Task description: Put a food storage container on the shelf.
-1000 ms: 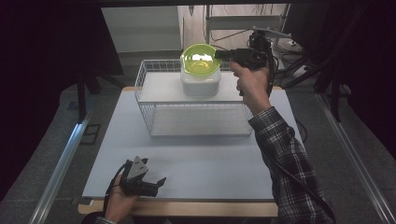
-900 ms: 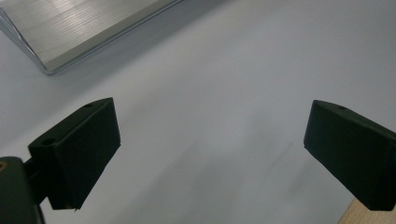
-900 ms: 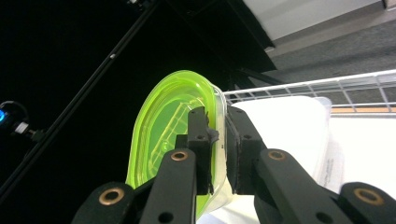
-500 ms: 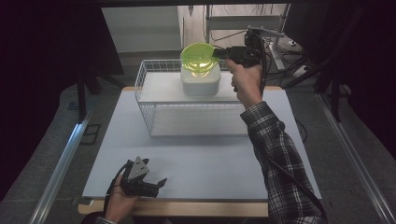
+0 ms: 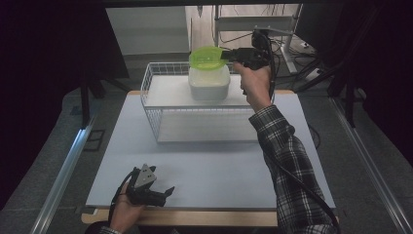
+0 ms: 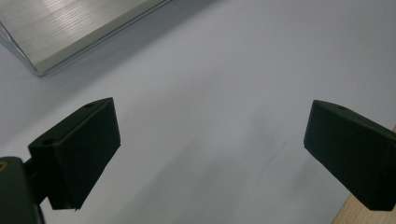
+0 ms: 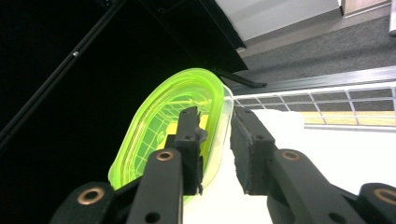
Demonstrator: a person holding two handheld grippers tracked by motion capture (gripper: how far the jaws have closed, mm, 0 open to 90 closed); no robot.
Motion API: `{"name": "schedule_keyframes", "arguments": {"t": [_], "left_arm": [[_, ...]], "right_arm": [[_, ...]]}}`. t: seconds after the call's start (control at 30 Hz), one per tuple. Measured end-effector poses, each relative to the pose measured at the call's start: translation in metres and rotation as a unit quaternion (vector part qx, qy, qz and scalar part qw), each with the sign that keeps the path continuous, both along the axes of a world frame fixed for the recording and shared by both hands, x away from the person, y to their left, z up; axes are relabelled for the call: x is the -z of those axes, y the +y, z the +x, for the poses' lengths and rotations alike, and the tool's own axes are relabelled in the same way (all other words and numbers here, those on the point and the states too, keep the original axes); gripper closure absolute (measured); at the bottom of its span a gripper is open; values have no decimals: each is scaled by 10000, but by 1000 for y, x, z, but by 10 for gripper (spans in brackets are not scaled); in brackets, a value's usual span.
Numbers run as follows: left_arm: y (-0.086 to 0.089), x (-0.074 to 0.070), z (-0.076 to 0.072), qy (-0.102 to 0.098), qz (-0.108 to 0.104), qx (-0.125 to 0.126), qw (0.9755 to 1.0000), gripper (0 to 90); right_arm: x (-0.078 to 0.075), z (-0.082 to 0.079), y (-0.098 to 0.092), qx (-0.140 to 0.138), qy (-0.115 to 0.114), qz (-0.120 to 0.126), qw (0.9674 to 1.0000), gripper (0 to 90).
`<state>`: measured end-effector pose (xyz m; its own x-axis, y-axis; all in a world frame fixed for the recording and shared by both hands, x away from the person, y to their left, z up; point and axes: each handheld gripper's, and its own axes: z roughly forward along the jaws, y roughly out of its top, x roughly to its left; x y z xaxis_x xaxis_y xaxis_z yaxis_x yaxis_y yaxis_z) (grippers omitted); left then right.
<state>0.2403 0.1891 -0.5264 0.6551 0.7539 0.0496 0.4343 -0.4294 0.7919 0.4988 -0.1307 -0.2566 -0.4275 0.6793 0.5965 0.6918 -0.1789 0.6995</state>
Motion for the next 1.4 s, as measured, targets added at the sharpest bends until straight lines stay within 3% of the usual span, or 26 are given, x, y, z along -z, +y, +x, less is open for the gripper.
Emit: {"name": "schedule_keyframes", "arguments": {"t": [0.17,0.37,0.57,0.8,1.07,1.27,1.4], "left_arm": [[-1,0,0,-10,44,30,10000,33],[-1,1,0,5,50,40,10000,33],[-1,1,0,2,56,41,10000,32],[-1,0,0,1,21,8,10000,32],[-1,0,0,-11,25,-1,10000,29],[0,-1,0,-2,-50,-17,10000,28],[0,-1,0,-18,-85,-11,10000,26]], "right_arm": [[1,1,1,6,-66,-175,9998,662],[2,4,-1,-8,-41,-201,9998,553],[4,4,1,-117,-186,-249,9994,323],[1,-2,-3,-268,-464,-229,9983,189],[4,-16,-9,-598,-794,-504,9938,131],[11,-29,-15,-733,-942,-588,9911,119],[13,-38,-19,-777,-1096,-799,9877,108]]}}
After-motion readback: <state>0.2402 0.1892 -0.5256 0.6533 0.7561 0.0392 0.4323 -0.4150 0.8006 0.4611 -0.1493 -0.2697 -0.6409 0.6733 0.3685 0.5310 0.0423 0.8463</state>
